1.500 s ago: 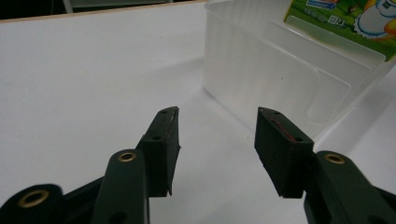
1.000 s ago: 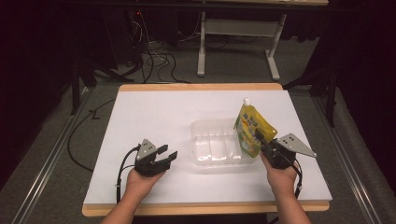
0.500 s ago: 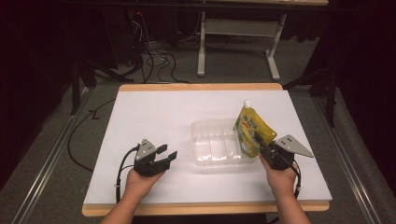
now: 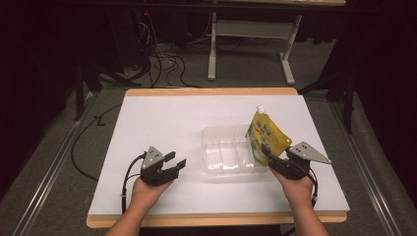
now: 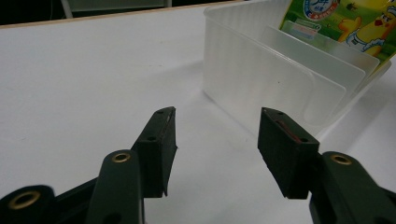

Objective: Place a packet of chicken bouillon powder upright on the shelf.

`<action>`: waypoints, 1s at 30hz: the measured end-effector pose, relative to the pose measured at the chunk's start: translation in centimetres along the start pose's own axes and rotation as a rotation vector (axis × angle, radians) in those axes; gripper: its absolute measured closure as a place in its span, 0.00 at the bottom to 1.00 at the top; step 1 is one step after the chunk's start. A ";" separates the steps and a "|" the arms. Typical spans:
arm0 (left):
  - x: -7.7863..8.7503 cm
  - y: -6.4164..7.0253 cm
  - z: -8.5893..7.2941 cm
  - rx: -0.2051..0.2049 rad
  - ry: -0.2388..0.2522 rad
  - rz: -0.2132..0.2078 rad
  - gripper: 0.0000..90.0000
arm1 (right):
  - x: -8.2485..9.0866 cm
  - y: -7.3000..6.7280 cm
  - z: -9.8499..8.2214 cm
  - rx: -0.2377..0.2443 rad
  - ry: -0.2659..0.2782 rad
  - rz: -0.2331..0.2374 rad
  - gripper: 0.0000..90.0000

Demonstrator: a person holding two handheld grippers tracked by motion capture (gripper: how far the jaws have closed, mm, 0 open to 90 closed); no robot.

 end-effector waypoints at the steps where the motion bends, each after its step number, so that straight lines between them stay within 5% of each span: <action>1: 0.0 -0.1 0.0 0.000 0.003 0.002 0.52 | 0.3 0.0 -0.1 0.003 -0.003 0.006 0.39; 5: 0.2 -0.2 0.1 0.003 0.008 0.003 0.52 | 1.8 0.4 -0.6 0.009 -0.004 0.004 0.27; 11: 0.6 -0.8 0.3 0.020 0.022 0.016 0.51 | 4.1 2.4 -1.5 -0.008 -0.012 -0.024 0.24; 14: 1.0 -1.3 0.3 0.023 0.028 0.036 0.50 | 5.2 4.4 -2.3 -0.016 -0.021 -0.073 0.24; 15: 1.1 -1.5 0.3 0.022 0.029 0.045 0.48 | 5.7 6.1 -2.7 -0.039 -0.018 -0.112 0.25; 16: 1.3 -1.8 0.4 0.021 0.026 0.053 0.48 | 5.7 6.1 -2.7 -0.039 -0.018 -0.112 0.25; 18: 1.7 -2.5 0.3 0.029 0.027 0.083 0.43 | 6.2 8.7 -3.6 -0.086 -0.012 -0.191 0.25; 22: 2.0 -3.2 0.3 0.054 0.042 0.108 0.39 | 5.9 10.3 -4.8 -0.133 -0.039 -0.232 0.27; 30: 2.4 -3.1 0.2 0.032 0.040 0.127 0.33 | 5.1 9.0 -4.2 -0.083 -0.032 -0.204 0.28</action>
Point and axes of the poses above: each handheld gripper's, and its own axes: x roughly backward along the jaws, z roughly out of its top, y roughly to its right, the point moved 6 cm from there along -x, roughly forward along the jaws, and after that the axes turned 7 degrees about -z, right-handed, at the moved point
